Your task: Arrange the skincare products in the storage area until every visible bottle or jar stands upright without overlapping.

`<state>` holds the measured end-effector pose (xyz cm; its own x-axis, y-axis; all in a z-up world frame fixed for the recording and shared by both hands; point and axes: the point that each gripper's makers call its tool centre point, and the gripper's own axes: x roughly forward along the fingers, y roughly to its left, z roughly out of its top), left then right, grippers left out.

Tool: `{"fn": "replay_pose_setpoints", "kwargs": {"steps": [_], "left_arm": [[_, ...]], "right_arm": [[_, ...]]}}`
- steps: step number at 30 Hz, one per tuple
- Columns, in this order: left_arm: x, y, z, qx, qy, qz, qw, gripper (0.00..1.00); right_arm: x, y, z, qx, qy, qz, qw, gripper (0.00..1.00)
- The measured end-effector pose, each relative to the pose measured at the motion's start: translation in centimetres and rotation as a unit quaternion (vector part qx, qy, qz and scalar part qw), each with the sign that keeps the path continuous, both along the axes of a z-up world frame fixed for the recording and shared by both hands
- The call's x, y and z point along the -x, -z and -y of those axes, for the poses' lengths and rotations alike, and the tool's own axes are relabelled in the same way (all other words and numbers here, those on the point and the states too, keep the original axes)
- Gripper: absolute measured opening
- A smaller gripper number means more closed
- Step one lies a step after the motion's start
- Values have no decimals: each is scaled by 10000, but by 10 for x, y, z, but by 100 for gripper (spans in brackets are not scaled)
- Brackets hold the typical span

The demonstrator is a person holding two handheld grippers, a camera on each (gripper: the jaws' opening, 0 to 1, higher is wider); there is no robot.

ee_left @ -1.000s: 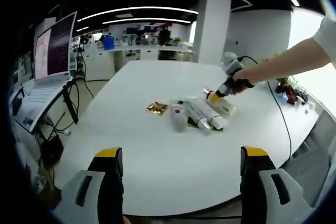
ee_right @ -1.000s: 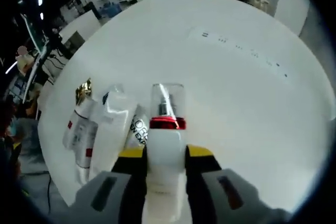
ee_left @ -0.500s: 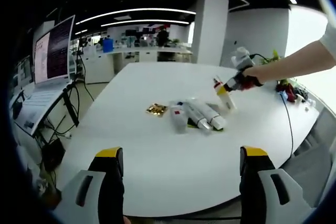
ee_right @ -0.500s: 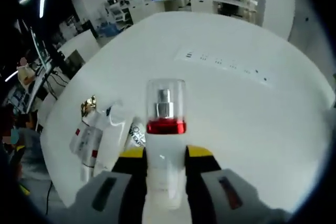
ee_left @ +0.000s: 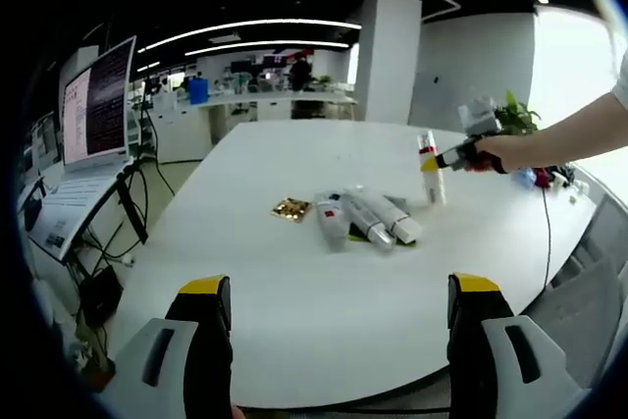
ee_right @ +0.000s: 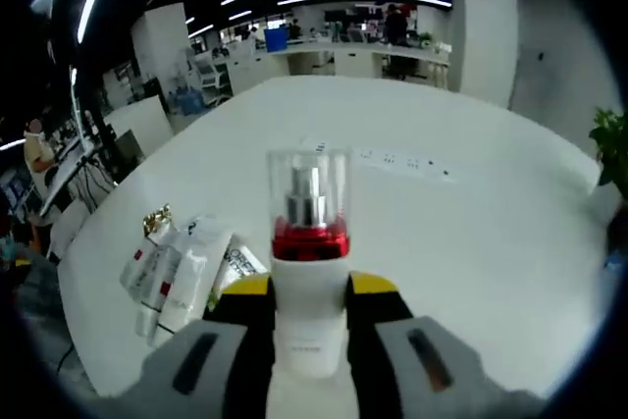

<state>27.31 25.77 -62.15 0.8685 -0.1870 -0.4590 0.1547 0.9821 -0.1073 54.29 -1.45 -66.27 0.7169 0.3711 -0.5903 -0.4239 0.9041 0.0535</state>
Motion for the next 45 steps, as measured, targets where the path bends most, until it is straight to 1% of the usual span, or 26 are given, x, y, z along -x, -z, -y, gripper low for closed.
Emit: {"fn": "replay_pose_setpoints", "kwargs": {"steps": [2, 4, 7, 11, 13, 15, 18, 22, 24, 25, 28, 32, 36, 40, 42, 45], "left_arm": [[0, 0, 0, 3, 1, 7, 10000, 90], [0, 0, 0, 0, 6, 10, 10000, 90], [0, 1, 1, -12, 40, -4, 10000, 90], [0, 1, 2, -26, 69, -13, 10000, 90], [0, 2, 3, -28, 72, -18, 10000, 90], [0, 2, 3, -28, 85, -28, 10000, 90], [0, 2, 4, -34, 101, -41, 9999, 89], [0, 2, 4, -38, 103, -59, 9999, 89], [0, 2, 5, -42, 110, -70, 9999, 89], [0, 2, 5, -43, 114, -74, 9999, 89], [0, 2, 6, -48, 123, -84, 9999, 89], [1, 2, 6, -63, 121, -85, 9999, 89], [1, 1, 6, -71, 120, -83, 9999, 89], [1, 1, 5, -76, 116, -74, 9999, 89], [1, 1, 5, -76, 119, -65, 9999, 89], [1, 1, 4, -78, 115, -53, 9999, 89]], "right_arm": [[2, -4, 7, -145, 211, 197, 9995, 26], [3, -7, 15, -135, 402, 375, 9984, 26], [6, -8, 23, -54, 468, 600, 9971, 26], [11, -6, 31, -229, 726, 803, 9939, 26], [13, -3, 35, -186, 835, 853, 9927, 26], [15, -2, 39, -113, 942, 966, 9908, 26], [16, -5, 47, -82, 1115, 1145, 9871, 26], [20, -7, 58, -153, 1409, 1201, 9826, 26], [23, -5, 63, -176, 1485, 1201, 9814, 26], [24, -6, 65, -181, 1528, 1285, 9797, 26], [29, -6, 70, -90, 1536, 1415, 9779, 26], [36, -7, 70, 52, 1500, 1544, 9765, 27], [43, -7, 73, -43, 1741, 1589, 9718, 27], [48, -5, 74, 66, 1897, 1564, 9693, 27], [51, -4, 77, 60, 2020, 1539, 9672, 27], [48, -4, 81, -39, 2120, 1555, 9648, 27]]}}
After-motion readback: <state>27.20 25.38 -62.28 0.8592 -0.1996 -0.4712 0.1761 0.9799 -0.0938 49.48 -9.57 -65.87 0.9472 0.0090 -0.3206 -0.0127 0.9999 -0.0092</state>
